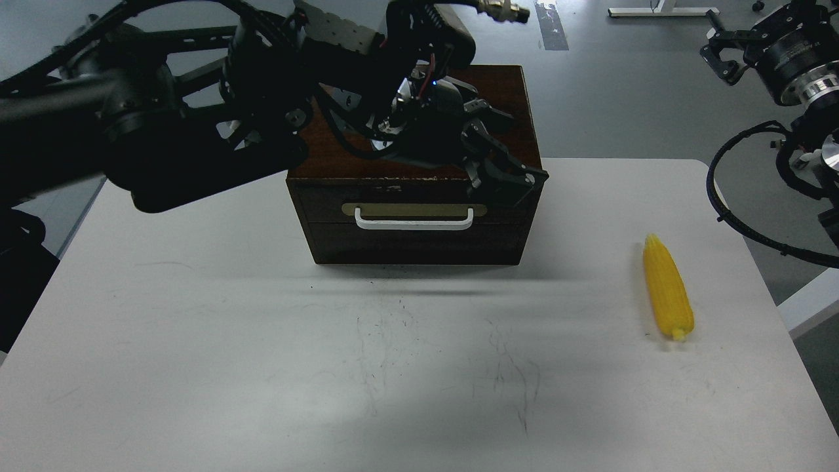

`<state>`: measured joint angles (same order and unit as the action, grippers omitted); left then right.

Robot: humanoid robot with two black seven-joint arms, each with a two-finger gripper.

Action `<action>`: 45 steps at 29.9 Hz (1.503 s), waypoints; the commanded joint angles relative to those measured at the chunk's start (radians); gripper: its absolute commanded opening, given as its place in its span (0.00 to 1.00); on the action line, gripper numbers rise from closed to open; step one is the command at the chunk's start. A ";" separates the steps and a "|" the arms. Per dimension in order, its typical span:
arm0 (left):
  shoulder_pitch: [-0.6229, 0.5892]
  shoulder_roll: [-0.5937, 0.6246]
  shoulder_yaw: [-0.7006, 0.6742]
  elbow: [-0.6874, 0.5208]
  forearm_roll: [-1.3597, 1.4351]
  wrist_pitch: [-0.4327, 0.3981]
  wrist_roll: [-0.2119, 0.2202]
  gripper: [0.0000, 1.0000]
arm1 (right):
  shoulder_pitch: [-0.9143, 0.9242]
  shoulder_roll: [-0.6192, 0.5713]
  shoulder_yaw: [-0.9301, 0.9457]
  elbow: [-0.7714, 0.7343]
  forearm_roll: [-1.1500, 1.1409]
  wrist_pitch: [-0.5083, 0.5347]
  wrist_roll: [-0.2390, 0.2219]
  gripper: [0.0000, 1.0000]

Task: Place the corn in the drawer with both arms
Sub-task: 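Reach the left gripper down to the white drawer handle, then grasp the white drawer handle with the left gripper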

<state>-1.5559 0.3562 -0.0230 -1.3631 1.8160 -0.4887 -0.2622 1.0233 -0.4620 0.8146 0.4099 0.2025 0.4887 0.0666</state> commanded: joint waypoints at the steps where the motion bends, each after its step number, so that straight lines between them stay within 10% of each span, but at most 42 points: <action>1: -0.010 -0.020 0.049 -0.002 0.092 0.000 -0.028 0.84 | 0.000 0.000 0.000 0.000 0.000 0.000 0.001 1.00; 45: 0.042 -0.019 0.256 0.082 0.175 0.000 -0.046 0.84 | -0.123 0.011 -0.041 0.006 0.000 0.000 0.002 1.00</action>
<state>-1.5165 0.3404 0.2317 -1.2954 1.9892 -0.4887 -0.3089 0.9004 -0.4509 0.7716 0.4156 0.2024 0.4887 0.0675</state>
